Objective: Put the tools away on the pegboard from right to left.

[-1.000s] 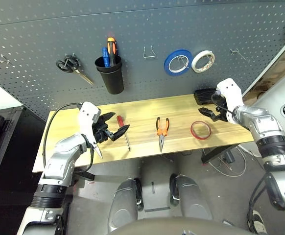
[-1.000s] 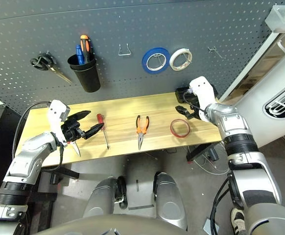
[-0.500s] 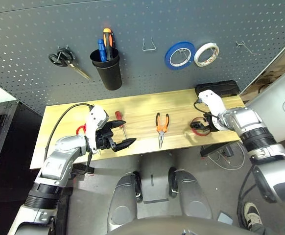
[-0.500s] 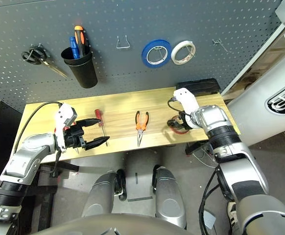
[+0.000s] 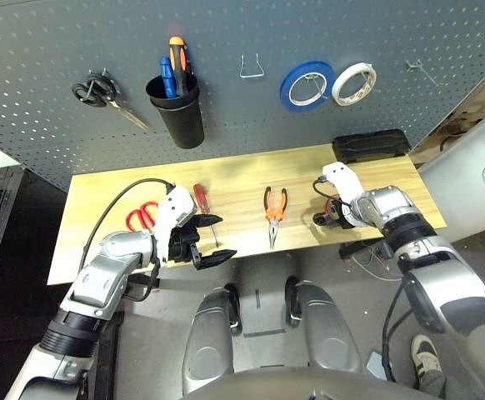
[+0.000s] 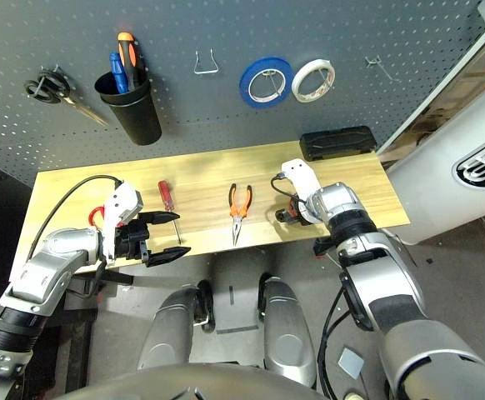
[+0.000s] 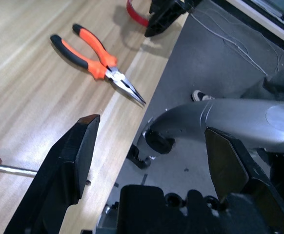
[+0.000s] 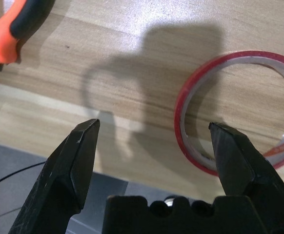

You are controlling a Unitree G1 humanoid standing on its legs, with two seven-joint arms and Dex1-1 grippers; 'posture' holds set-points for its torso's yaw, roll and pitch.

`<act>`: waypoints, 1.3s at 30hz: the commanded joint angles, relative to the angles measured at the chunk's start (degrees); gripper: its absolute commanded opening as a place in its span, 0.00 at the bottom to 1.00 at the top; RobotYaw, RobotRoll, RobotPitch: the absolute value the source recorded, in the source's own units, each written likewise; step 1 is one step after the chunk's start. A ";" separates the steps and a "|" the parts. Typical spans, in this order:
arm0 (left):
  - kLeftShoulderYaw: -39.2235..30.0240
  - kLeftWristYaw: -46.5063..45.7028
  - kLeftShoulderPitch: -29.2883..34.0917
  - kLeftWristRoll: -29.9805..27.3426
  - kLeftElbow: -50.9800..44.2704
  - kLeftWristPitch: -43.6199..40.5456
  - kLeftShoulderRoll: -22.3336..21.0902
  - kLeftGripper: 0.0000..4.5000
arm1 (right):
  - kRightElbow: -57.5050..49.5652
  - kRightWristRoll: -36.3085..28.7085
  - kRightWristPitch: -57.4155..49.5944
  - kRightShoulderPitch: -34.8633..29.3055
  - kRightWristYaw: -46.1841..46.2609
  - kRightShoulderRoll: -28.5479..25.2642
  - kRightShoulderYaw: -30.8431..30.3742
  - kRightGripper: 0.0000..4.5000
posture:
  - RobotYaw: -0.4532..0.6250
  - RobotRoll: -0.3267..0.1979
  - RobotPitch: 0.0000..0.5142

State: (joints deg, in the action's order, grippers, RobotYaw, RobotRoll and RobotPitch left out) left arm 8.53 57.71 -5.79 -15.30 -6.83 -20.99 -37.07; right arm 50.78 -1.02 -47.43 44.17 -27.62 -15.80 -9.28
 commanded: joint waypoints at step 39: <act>-6.66 -7.13 -0.42 -2.25 2.16 2.09 3.96 1.00 | -43.16 -0.40 6.62 -15.31 1.58 -15.45 10.20 0.01 | 0.33 0.62 0.17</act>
State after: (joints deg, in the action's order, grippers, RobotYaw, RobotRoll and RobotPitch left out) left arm 2.45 50.87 -6.50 -16.78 -4.58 -19.56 -33.54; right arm 8.88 -0.93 -41.35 29.97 -26.16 -30.78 -0.24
